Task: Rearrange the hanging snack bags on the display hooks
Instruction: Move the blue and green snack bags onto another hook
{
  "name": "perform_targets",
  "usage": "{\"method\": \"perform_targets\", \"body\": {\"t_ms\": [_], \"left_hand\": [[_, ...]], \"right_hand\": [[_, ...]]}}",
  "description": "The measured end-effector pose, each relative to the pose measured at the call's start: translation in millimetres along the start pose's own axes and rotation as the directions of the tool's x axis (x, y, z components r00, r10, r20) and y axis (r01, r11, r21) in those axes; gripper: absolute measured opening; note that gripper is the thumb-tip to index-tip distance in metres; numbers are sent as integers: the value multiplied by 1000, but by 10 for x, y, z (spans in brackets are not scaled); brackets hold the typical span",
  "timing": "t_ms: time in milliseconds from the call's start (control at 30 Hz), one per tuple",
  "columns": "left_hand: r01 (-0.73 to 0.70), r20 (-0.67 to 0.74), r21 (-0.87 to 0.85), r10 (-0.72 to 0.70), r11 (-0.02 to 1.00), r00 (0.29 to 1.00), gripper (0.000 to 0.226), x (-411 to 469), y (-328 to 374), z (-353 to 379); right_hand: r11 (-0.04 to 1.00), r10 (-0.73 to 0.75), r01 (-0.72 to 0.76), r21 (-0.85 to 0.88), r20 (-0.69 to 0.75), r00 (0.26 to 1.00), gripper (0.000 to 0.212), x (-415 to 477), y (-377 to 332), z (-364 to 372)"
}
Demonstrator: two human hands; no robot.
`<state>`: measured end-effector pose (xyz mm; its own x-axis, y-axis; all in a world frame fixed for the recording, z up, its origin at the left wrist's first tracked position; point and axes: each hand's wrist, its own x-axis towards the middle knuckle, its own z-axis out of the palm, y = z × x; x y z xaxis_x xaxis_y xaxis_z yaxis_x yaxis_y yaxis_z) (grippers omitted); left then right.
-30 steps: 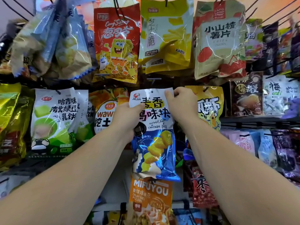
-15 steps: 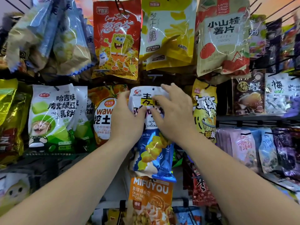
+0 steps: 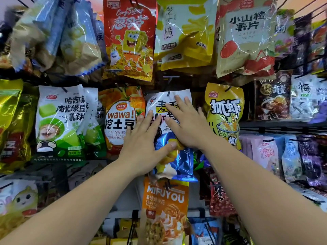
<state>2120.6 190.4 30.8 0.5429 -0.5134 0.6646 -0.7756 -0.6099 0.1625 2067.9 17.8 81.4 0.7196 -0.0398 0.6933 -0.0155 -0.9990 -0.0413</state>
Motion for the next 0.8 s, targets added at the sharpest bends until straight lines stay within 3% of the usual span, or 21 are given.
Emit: {"method": "perform_targets", "body": {"t_ms": [400,800], "left_hand": [[-35,-133,-73,25,997,991,95,-163,30,117],[-25,-129,-73,15,997,991,92,-310,95,30]], "right_hand": [[996,22,-21,87,-13,1000,61,-378,9,21],[994,64,-61,96,-33,997,62,-535,-99,-11]]}}
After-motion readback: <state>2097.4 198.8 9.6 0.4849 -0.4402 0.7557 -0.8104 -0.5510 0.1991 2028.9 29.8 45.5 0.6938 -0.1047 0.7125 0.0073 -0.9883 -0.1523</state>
